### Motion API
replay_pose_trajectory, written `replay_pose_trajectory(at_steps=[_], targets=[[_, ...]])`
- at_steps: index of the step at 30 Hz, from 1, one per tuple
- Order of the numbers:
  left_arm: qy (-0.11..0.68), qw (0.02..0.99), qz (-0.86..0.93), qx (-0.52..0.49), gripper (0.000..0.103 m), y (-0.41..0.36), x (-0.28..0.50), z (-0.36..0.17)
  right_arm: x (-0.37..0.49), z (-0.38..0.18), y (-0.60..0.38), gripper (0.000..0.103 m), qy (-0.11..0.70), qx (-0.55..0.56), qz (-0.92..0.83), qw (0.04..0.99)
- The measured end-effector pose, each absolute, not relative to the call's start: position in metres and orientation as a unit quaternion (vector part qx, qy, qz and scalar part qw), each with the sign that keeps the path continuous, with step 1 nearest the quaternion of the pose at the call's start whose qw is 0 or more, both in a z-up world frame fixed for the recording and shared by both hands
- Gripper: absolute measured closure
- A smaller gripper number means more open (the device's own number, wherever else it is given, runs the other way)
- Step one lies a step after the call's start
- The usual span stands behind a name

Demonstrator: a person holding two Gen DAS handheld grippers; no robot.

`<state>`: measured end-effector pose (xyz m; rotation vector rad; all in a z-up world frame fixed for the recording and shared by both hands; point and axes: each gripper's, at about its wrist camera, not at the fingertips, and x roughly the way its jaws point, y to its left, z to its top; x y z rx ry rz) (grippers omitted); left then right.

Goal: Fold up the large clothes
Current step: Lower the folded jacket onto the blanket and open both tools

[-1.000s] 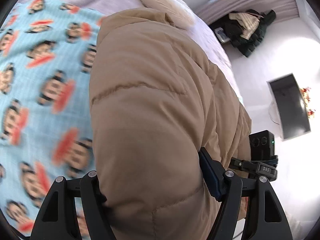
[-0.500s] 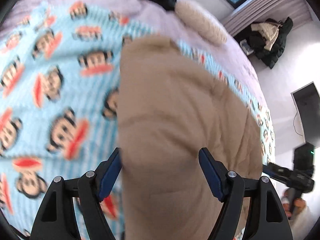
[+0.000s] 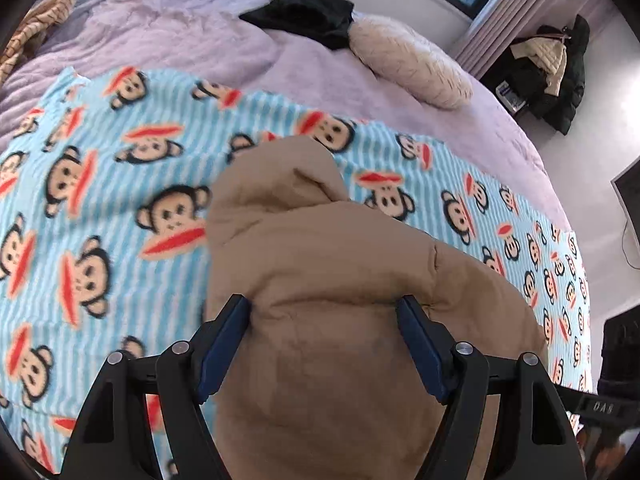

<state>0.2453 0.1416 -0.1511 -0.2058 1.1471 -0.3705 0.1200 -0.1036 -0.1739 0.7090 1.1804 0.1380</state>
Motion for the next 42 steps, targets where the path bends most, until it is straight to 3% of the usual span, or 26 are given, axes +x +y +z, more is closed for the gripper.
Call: replay_pose_trajectory(at_steps=[9, 15, 21, 26, 33, 42], targets=[[0.532, 0.825, -0.188, 0.03, 0.025, 0.071, 0.22, -0.164, 0.056, -0.194, -0.136, 0.101, 0.577, 0.35, 0.008, 0.738], [0.533, 0.827, -0.176, 0.026, 0.025, 0.08, 0.22, -0.159, 0.037, -0.152, -0.126, 0.1, 0.564, 0.327, 0.009, 0.758], [0.511, 0.842, -0.175, -0.009, 0.025, 0.126, 0.188, -0.108, 0.015, -0.11, -0.095, 0.1, 0.553, 0.288, 0.052, 0.781], [0.549, 0.814, -0.188, 0.005, 0.025, 0.161, 0.129, -0.109, 0.001, -0.128, -0.068, 0.1, 0.597, 0.25, 0.05, 0.761], [0.611, 0.772, -0.172, -0.022, 0.025, 0.184, 0.073, -0.151, -0.011, -0.174, -0.058, 0.1, 0.642, 0.251, 0.011, 0.724], [0.604, 0.778, -0.173, -0.017, 0.025, 0.188, 0.064, -0.127, -0.028, -0.132, -0.048, 0.099, 0.639, 0.239, -0.015, 0.731]])
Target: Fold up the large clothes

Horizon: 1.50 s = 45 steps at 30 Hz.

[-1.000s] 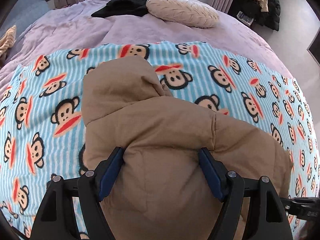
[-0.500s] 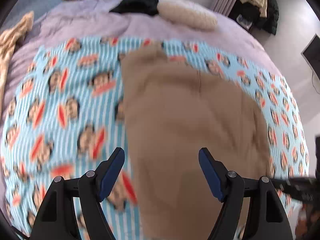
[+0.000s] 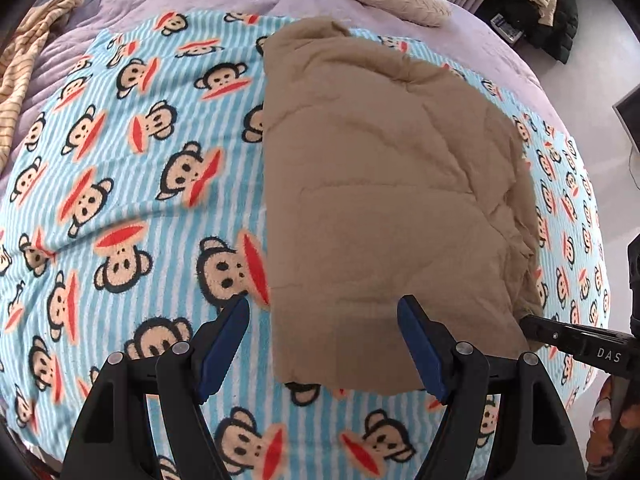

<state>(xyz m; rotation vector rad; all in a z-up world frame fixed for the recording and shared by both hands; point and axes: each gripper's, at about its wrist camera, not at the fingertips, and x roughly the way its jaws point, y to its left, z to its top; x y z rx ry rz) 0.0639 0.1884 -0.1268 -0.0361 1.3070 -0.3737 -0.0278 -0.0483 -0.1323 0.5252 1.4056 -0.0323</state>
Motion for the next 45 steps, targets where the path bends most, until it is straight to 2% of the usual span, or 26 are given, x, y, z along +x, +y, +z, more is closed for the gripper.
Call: replay_pose_trajectory(at_steps=[20, 21, 22, 23, 36, 38, 40, 41, 45], targets=[[0.605, 0.781, -0.159, 0.004, 0.025, 0.187, 0.046, -0.104, -0.051, -0.115, -0.049, 0.099, 0.627, 0.249, -0.027, 0.738], [0.604, 0.781, -0.157, 0.005, 0.021, 0.187, 0.044, -0.103, -0.052, -0.115, -0.048, 0.099, 0.626, 0.25, -0.026, 0.738], [0.601, 0.784, -0.156, 0.007, 0.007, 0.187, 0.04, -0.101, -0.054, -0.115, -0.049, 0.099, 0.625, 0.251, -0.025, 0.739], [0.597, 0.787, -0.156, 0.008, 0.001, 0.186, 0.037, -0.099, -0.056, -0.114, -0.049, 0.099, 0.623, 0.25, -0.024, 0.741], [0.562, 0.816, -0.138, 0.017, 0.0, 0.182, 0.003, -0.045, -0.068, -0.07, -0.043, 0.099, 0.592, 0.204, -0.035, 0.779], [0.555, 0.821, -0.134, 0.02, 0.0, 0.182, -0.001, -0.035, -0.07, -0.06, -0.04, 0.086, 0.588, 0.189, -0.039, 0.786], [0.544, 0.829, -0.126, 0.024, 0.0, 0.182, -0.006, -0.022, -0.072, -0.049, -0.037, 0.021, 0.581, 0.174, -0.05, 0.794], [0.541, 0.832, -0.122, 0.025, 0.0, 0.182, -0.008, -0.017, -0.074, -0.042, -0.037, 0.017, 0.572, 0.169, -0.056, 0.801], [0.527, 0.842, -0.11, 0.026, 0.0, 0.186, -0.013, 0.001, -0.079, -0.02, -0.035, 0.017, 0.548, 0.152, -0.067, 0.82]])
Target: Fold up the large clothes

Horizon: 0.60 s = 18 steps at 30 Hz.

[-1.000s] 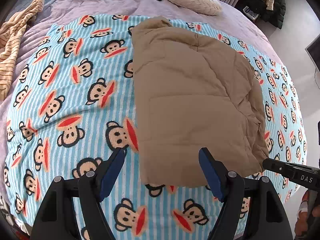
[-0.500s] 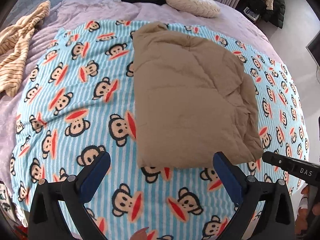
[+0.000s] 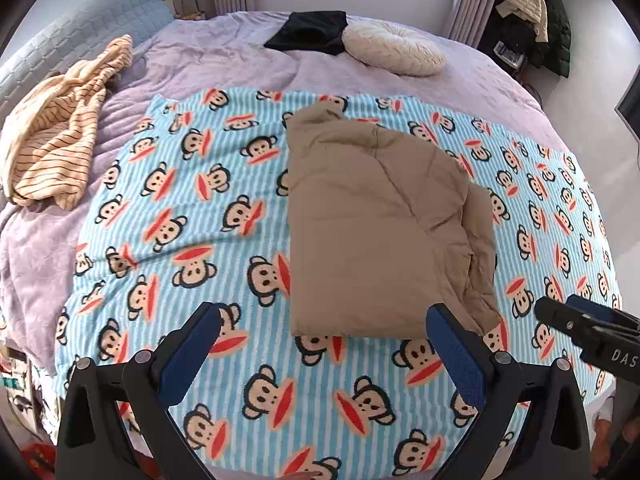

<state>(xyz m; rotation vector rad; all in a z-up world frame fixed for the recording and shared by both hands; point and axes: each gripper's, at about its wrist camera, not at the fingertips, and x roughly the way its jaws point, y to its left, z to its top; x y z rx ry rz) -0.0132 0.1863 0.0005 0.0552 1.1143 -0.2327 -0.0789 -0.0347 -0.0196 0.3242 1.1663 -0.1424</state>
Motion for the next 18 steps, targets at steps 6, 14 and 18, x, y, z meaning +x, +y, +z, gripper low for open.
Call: replay_pose_trajectory(at_steps=[6, 14, 18], targets=[[0.502, 0.86, -0.089, 0.033, 0.0, 0.191, -0.021, 0.021, -0.086, 0.01, -0.03, 0.0, 0.498, 0.125, -0.082, 0.854], [0.489, 0.868, -0.082, 0.045, 0.0, 0.187, -0.031, 0.034, -0.089, 0.033, -0.033, 0.0, 0.463, 0.104, -0.111, 0.873], [0.485, 0.869, -0.082, 0.041, 0.0, 0.185, -0.034, 0.039, -0.091, 0.032, -0.037, 0.0, 0.472, 0.105, -0.111, 0.868]])
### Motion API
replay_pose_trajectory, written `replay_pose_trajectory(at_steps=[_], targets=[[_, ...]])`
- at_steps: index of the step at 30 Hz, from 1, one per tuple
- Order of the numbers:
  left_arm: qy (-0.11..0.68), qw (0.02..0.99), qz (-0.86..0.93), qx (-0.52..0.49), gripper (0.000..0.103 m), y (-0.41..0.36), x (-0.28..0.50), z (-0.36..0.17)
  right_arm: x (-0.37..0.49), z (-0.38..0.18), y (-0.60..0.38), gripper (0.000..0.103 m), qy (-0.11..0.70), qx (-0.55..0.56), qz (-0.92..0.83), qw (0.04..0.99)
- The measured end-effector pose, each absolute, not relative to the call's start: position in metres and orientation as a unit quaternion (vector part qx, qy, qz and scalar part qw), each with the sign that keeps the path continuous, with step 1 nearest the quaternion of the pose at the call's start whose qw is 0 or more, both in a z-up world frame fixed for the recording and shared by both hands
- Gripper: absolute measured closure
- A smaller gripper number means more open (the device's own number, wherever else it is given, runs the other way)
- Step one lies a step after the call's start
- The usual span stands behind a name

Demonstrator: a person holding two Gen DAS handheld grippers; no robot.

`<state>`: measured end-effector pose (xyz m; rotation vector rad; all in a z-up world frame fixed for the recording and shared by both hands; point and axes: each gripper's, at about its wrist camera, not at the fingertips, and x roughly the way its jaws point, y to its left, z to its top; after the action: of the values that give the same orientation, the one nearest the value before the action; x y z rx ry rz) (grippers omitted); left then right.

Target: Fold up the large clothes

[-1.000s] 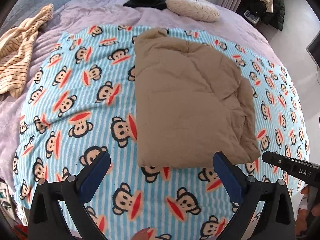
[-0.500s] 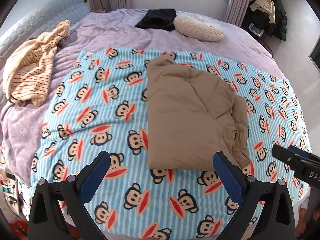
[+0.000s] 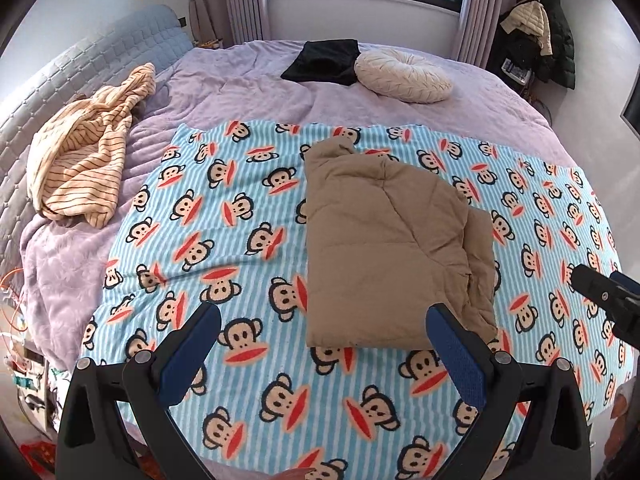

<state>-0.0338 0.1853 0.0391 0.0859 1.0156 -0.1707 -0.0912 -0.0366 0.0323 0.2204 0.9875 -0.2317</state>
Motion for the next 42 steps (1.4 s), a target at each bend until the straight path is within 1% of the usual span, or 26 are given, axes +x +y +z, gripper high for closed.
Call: replay_pose_trajectory(at_steps=[42], targets=[[0.48, 0.873, -0.08, 0.036, 0.0, 0.177, -0.044, 0.051, -0.099, 0.034, -0.04, 0.0, 0.476, 0.103, -0.111, 0.866]])
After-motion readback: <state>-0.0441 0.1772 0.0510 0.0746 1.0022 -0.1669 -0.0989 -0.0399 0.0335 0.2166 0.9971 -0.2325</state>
